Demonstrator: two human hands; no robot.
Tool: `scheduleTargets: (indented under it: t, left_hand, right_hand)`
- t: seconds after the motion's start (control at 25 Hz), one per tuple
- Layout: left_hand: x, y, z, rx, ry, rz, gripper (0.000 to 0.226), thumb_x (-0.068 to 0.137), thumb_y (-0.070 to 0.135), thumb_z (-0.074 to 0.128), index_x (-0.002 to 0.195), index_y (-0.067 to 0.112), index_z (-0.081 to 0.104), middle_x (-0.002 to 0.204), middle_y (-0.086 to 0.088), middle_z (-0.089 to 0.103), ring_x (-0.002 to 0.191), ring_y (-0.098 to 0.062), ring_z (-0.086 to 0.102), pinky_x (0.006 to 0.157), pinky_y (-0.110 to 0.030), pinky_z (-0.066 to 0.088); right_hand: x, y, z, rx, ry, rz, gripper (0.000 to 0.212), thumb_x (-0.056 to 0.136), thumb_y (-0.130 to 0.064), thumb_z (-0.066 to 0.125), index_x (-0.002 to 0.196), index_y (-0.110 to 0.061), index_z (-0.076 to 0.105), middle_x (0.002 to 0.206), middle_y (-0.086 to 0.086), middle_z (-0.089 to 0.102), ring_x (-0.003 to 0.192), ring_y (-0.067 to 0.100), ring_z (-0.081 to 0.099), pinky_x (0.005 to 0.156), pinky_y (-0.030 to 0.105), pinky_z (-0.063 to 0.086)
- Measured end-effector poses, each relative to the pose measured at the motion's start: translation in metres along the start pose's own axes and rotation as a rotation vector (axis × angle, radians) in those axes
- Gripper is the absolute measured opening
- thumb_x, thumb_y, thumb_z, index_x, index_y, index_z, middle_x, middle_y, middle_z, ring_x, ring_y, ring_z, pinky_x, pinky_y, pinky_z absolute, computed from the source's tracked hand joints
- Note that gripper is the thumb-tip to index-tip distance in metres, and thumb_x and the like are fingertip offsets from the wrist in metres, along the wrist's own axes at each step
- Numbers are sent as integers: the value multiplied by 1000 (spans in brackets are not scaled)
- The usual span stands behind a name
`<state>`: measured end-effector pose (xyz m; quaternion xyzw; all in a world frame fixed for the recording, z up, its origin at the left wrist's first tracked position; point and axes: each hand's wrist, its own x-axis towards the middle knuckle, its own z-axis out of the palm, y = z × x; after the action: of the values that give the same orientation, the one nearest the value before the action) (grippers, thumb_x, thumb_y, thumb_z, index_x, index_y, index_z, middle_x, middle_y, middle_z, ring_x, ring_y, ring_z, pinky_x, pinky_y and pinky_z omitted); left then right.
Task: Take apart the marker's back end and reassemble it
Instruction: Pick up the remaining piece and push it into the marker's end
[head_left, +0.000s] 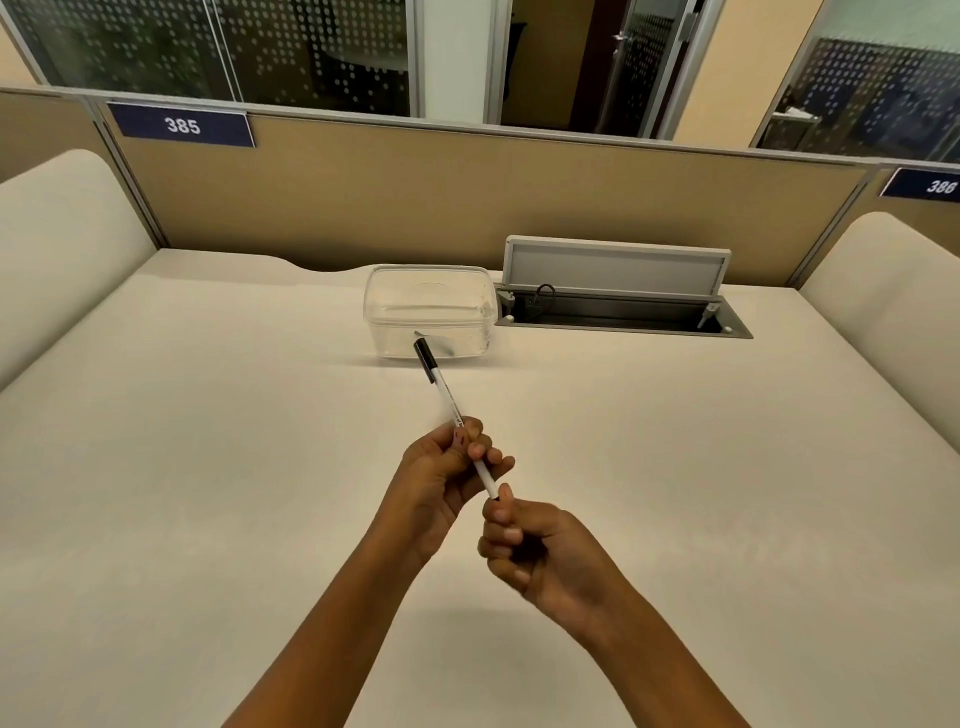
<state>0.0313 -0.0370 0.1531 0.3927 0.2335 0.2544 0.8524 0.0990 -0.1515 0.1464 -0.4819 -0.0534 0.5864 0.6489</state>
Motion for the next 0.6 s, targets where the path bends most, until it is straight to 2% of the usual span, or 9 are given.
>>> scheduleTargets:
  t: [0.04,0.12,0.2,0.24,0.32,0.4,0.48,0.6]
  left_hand:
    - [0,-3,0,29,51,18,26,97,0,35,76,6,51,60,-2,50,61,-15,63,73,-30,58]
    - [-1,-10,0,63,170,49,25,97,2,39,77,5,54,63,-4,53,68,-18,66,76,-32,58]
    - [-1,-15,2,49,260,58,24,96,2,41,78,4,57,62,-4,56,69,-19,69,75,-31,59]
    - [-2,-16,3,45,286,60,24,96,2,42,78,4,58,61,-4,57,68,-19,70,73,-31,60]
    - [-3,-18,6,62,298,70,24,96,3,42,78,4,58,60,-4,56,67,-19,69,72,-29,59]
    - [-5,-20,6,102,274,84,25,96,3,42,77,5,57,58,-1,56,67,-17,69,72,-28,59]
    - [-5,-19,2,145,203,78,25,96,1,41,76,5,56,57,0,56,66,-17,67,72,-28,58]
    - [-2,-10,-3,131,50,-6,27,95,-4,37,76,5,53,57,-1,53,62,-14,64,70,-27,57]
  right_hand:
    - [1,2,-1,-308,98,-127,36,97,-21,46,67,-10,62,56,-2,46,52,10,40,42,17,31]
    - [5,10,-6,-965,383,-494,27,95,-27,53,76,-14,68,62,-6,58,56,8,51,49,13,37]
    - [10,19,-7,-1285,495,-765,20,93,-24,55,81,-14,67,69,-4,64,60,10,54,53,11,37]
    - [12,22,-6,-1325,501,-793,19,94,-21,53,80,-14,65,70,-3,63,60,11,53,54,11,36]
    - [16,24,-4,-1260,509,-691,26,95,-13,49,72,-16,59,65,-7,56,58,10,47,53,12,32]
    - [16,18,2,-1075,476,-429,36,97,-9,41,63,-18,49,58,-8,46,54,9,38,50,15,29]
    - [14,11,4,-746,343,-183,38,96,-10,33,61,-16,45,56,-5,41,52,10,31,49,18,26]
    - [10,3,-2,-129,77,116,36,90,2,25,63,-10,46,57,1,37,50,11,26,44,20,23]
